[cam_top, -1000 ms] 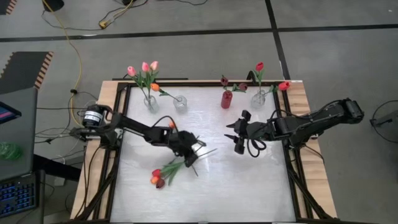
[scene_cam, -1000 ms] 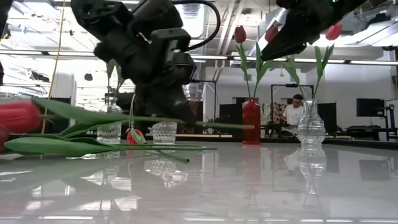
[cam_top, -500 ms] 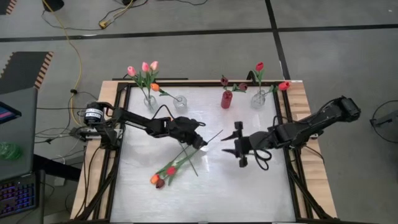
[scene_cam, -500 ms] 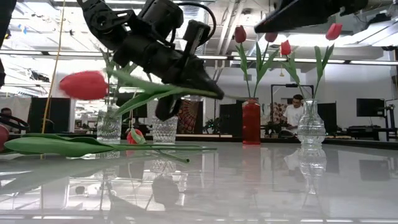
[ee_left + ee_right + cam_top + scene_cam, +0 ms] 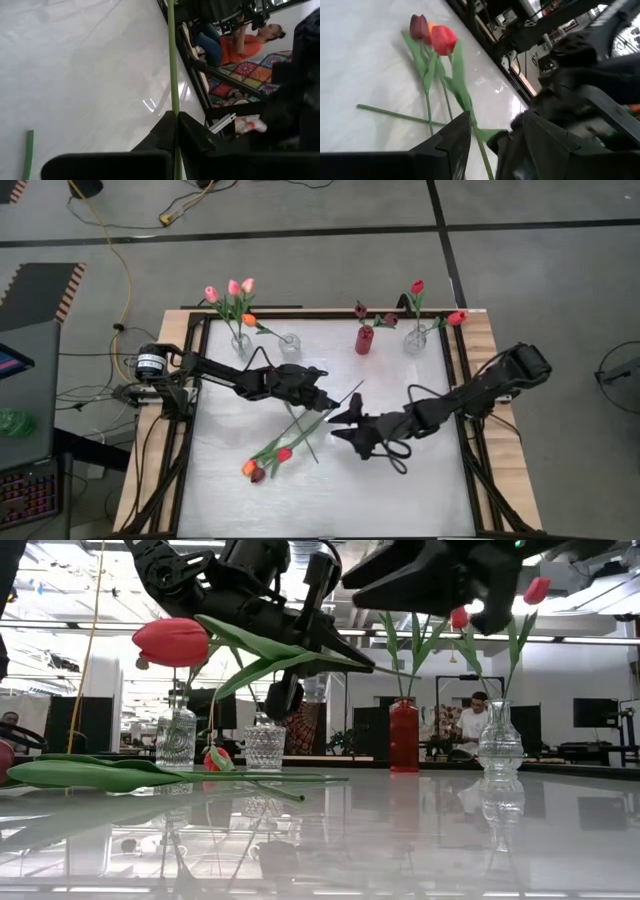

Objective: Sort flowers into vase by color
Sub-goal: Put the pink flower into the right transparent vase

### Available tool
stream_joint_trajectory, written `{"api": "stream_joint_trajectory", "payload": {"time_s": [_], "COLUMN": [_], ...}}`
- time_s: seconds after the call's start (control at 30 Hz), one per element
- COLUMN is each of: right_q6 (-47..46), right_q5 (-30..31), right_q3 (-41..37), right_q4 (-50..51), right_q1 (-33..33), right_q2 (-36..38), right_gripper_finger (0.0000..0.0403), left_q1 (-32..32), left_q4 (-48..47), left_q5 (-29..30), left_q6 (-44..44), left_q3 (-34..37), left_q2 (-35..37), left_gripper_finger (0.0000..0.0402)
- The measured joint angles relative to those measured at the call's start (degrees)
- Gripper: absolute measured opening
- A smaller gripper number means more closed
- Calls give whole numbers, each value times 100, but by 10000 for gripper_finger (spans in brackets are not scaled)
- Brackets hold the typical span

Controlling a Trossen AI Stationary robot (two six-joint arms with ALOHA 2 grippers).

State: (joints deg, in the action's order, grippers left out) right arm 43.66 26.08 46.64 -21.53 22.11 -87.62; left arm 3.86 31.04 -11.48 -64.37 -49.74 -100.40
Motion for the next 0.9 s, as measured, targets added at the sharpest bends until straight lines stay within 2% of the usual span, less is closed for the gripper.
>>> {"api": "stream_joint_trajectory", "payload": {"time_s": [0.2, 0.4, 0.53, 0.77, 0.9], "right_q6": [394, 1002, 1235, 1149, 1145], "right_q5": [98, 1211, 1663, 1738, 1751], "right_q3": [422, 802, 919, 939, 939], "right_q4": [4, 5, 32, 296, 305], "right_q1": [0, -2, -2, -2, -2], "right_q2": [-732, -1340, -1568, -1590, -1590], "right_gripper_finger": [189, 177, 172, 158, 128], "left_q1": [0, 0, 0, 0, 0], "left_q4": [64, 101, 163, 200, 236], "left_q5": [25, 17, 14, 11, 15], "left_q6": [-57, -84, -78, -78, -2], "left_q3": [0, 0, 0, 0, 0], "left_q2": [0, 0, 0, 0, 0], "left_gripper_finger": [0, 0, 0, 0, 0]}}
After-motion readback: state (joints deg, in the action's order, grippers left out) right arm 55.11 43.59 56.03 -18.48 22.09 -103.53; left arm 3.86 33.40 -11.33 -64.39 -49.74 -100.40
